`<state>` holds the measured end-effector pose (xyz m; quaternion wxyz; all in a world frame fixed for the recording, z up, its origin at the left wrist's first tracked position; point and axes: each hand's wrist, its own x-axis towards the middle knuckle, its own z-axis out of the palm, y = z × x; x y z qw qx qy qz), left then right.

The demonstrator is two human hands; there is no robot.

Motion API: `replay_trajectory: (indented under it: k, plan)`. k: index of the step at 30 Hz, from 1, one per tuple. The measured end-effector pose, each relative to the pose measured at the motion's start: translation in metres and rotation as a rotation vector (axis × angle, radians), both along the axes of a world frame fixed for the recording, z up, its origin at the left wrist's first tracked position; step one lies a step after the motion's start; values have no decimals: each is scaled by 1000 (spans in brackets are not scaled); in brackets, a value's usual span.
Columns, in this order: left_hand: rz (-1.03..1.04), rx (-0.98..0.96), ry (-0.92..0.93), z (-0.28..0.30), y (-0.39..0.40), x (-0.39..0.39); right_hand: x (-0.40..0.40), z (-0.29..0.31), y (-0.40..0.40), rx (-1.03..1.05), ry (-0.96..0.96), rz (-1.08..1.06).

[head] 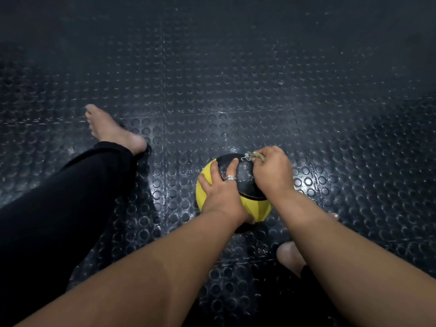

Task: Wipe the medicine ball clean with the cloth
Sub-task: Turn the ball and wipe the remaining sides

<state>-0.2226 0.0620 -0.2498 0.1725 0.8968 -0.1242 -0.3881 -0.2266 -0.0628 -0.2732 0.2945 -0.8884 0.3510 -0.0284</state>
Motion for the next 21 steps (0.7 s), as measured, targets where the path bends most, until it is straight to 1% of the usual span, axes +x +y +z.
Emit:
replay_trajectory:
  k: [3,5,7,8,10,11,12,13,15,16,19,21]
  plan:
    - [34,0,24,1,-4,9,-18,2,16,-95,-137,36]
    - [50,-15,18,0,-6,9,-41,5,27,-10,-225,3]
    - [45,-10,24,2,-8,9,-62,2,26,126,-249,-17]
    - [34,-1,25,3,-8,9,-67,1,22,206,-253,-71]
    - [16,9,19,4,-6,6,-72,-3,7,348,-277,-350]
    - [11,6,11,4,-4,5,-73,-8,3,363,-272,-494]
    - [8,0,3,3,-3,3,-73,-11,4,339,-250,-571]
    - [5,-2,-3,2,-1,1,-73,-16,11,304,-220,-564]
    - [2,-4,-8,1,1,-1,-70,-21,26,297,-180,-483]
    - [-1,-4,-11,1,1,-1,-67,-22,28,306,-168,-488]
    - [-8,9,-10,1,1,-1,-56,-18,20,325,-83,-611]
    - [6,12,-11,1,-1,3,-59,-13,23,301,-106,-586]
